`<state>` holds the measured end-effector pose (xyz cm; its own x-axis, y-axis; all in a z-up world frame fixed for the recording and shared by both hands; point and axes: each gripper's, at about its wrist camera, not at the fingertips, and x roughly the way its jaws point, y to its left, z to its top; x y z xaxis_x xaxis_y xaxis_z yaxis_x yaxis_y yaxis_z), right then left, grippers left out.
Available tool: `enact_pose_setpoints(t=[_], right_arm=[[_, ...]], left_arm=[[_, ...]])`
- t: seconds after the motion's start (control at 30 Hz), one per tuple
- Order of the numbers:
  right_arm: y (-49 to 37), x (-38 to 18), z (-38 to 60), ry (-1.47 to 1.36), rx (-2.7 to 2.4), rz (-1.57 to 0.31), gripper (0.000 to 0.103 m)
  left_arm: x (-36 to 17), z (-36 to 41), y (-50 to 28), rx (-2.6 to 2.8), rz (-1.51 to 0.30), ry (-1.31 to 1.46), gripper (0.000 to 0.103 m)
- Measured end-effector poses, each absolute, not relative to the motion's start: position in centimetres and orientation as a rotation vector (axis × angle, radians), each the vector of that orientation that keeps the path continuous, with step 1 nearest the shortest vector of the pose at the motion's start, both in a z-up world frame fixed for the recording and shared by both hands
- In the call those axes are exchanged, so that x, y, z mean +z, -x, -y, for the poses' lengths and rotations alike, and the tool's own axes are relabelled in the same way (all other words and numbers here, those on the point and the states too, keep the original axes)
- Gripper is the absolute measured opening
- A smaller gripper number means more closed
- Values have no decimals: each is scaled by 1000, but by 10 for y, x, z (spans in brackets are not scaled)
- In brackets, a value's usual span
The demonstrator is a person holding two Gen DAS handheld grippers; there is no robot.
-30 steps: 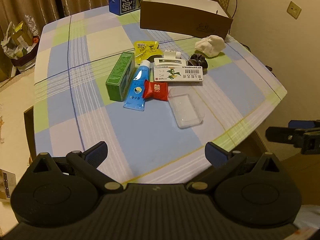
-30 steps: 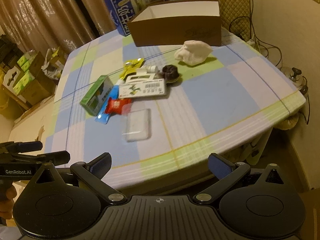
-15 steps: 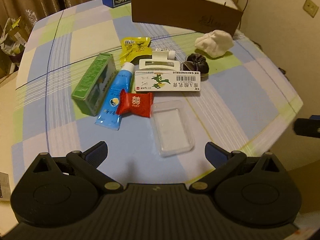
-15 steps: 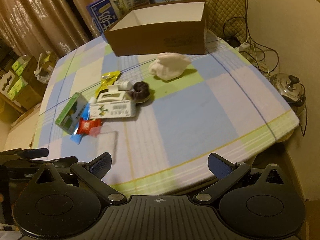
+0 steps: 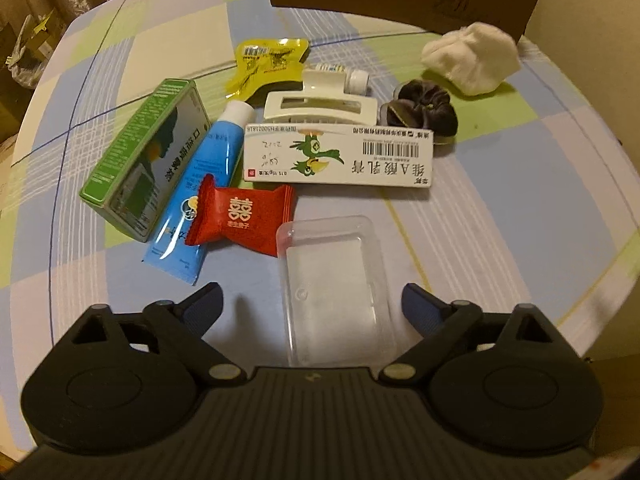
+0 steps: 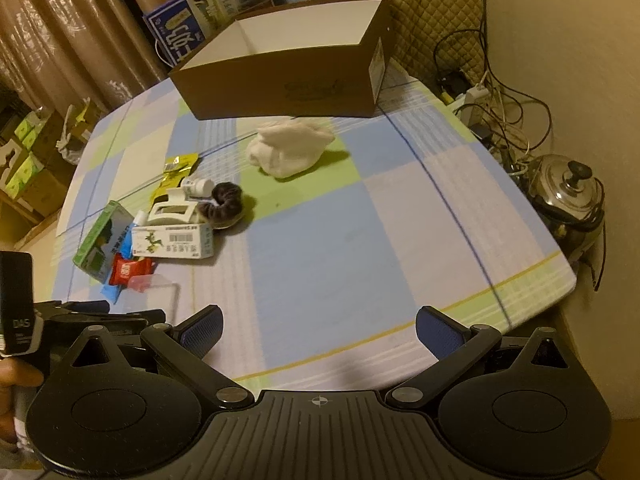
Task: Organize objects
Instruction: 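Reach the left gripper to the clear plastic box and close on it, then grasp the white cloth with the right gripper while the left gripper lifts the plastic box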
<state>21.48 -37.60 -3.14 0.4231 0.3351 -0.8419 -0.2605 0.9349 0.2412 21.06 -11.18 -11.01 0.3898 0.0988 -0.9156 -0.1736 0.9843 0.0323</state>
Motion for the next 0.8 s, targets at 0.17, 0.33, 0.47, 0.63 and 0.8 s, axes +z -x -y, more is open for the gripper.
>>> enact_pose_setpoints(t=[0.17,0.33,0.47,0.63,0.8], right_arm=[[-223,-32,384,-70,385,-1071,101],[-230,-35,388,-64,397,-1071,101],[-233,-36,390,-56,412,-1068,101],[-240,-40,391,-48,421,-1068,101],[-250,-42,388,-46,433,-1067,101]], left_arm=[[-119,113,-214,205,-1165,49,84],[-121,115,-215,199,-1151,49,71],[-119,120,-215,182,-1135,49,53],[-115,127,-212,191,-1115,16,53],[-93,127,-208,182,-1065,35,53]])
